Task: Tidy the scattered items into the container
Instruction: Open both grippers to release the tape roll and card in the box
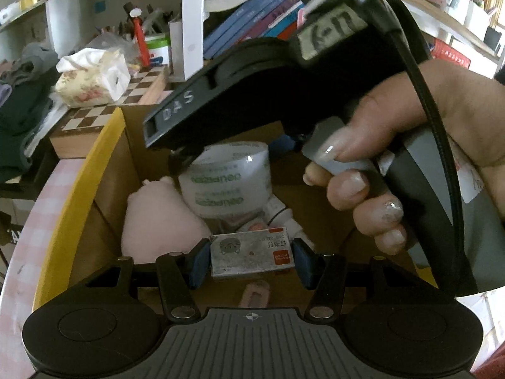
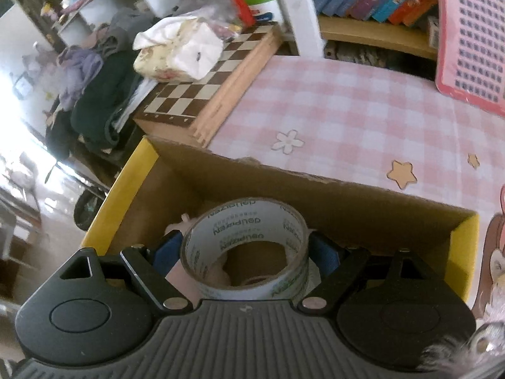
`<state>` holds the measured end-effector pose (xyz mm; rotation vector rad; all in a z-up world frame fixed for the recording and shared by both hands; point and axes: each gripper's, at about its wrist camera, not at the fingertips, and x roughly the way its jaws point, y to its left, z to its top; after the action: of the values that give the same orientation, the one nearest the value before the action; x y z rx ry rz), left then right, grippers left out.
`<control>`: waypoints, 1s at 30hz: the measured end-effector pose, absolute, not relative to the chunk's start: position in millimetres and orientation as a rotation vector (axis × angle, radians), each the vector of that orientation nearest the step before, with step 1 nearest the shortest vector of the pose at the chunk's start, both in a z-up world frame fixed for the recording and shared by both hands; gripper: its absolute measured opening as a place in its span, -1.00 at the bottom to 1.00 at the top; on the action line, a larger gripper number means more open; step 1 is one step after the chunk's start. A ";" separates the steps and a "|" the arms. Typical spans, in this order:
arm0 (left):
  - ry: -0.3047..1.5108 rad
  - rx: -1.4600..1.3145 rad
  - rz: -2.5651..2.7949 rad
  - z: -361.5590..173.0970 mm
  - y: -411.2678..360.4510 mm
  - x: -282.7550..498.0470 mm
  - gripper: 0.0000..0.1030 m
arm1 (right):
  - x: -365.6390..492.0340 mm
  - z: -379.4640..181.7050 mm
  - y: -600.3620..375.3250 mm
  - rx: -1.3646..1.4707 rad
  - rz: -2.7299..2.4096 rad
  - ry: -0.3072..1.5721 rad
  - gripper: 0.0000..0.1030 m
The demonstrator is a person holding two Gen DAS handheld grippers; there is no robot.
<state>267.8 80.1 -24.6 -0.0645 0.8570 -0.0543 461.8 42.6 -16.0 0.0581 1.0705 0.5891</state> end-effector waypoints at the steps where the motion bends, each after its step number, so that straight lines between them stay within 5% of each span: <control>1: 0.862 -0.064 -0.051 -25.7 80.7 268.2 0.07 | 462.4 -16.4 43.9 0.057 0.590 1.070 0.66; 25: 0.595 -0.062 0.022 46.0 92.6 195.7 0.53 | 429.4 25.7 26.0 0.041 0.560 0.971 0.68; 30: 0.535 -0.072 0.060 61.7 101.9 163.4 0.64 | 414.2 30.9 25.1 0.008 0.486 0.951 0.85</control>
<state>163.4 101.9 61.7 -0.0716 0.5354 0.0603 414.2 25.1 30.9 0.0081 0.9507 0.4855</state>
